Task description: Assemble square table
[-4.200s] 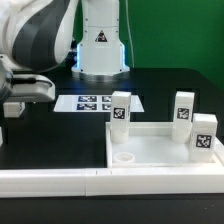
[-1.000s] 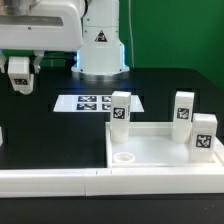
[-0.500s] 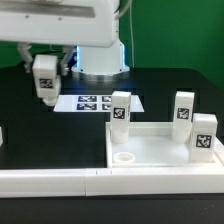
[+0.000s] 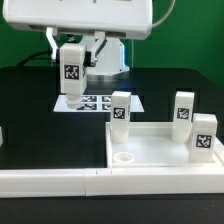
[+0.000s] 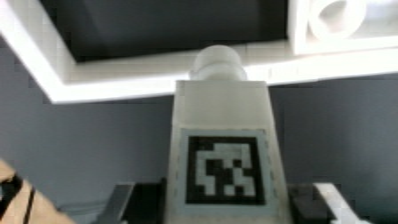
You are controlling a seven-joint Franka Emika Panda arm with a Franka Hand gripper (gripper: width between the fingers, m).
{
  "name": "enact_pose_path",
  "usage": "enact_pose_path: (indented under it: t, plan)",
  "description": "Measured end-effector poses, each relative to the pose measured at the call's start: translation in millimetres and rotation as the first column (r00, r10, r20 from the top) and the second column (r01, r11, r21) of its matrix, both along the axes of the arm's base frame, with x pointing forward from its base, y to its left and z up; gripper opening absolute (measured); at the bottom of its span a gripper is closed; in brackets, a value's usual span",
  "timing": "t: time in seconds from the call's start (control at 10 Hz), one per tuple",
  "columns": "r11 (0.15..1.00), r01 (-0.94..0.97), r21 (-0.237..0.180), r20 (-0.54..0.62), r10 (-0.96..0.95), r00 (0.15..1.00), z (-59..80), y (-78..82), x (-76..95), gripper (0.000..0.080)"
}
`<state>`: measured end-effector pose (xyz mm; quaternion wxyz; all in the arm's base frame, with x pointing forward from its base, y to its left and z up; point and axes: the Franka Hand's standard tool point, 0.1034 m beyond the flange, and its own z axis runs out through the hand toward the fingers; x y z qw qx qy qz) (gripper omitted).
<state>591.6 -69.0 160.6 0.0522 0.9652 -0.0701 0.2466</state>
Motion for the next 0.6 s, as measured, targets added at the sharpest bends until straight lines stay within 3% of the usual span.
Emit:
enact_pose_path:
  t: [0.3, 0.4, 0.6]
  plan:
    - [1.0, 0.007, 0.012, -0.023, -0.007, 1.0, -7.4, 5.6, -2.4, 0.029]
    - [1.0, 0.02, 0.019, -0.003, -0.02, 1.0, -20.8, 24.1, -2.9, 0.029]
    - [0.997, 0.047, 0.054, -0.003, -0.046, 0.999, -51.6, 77.9, 5.2, 0.029]
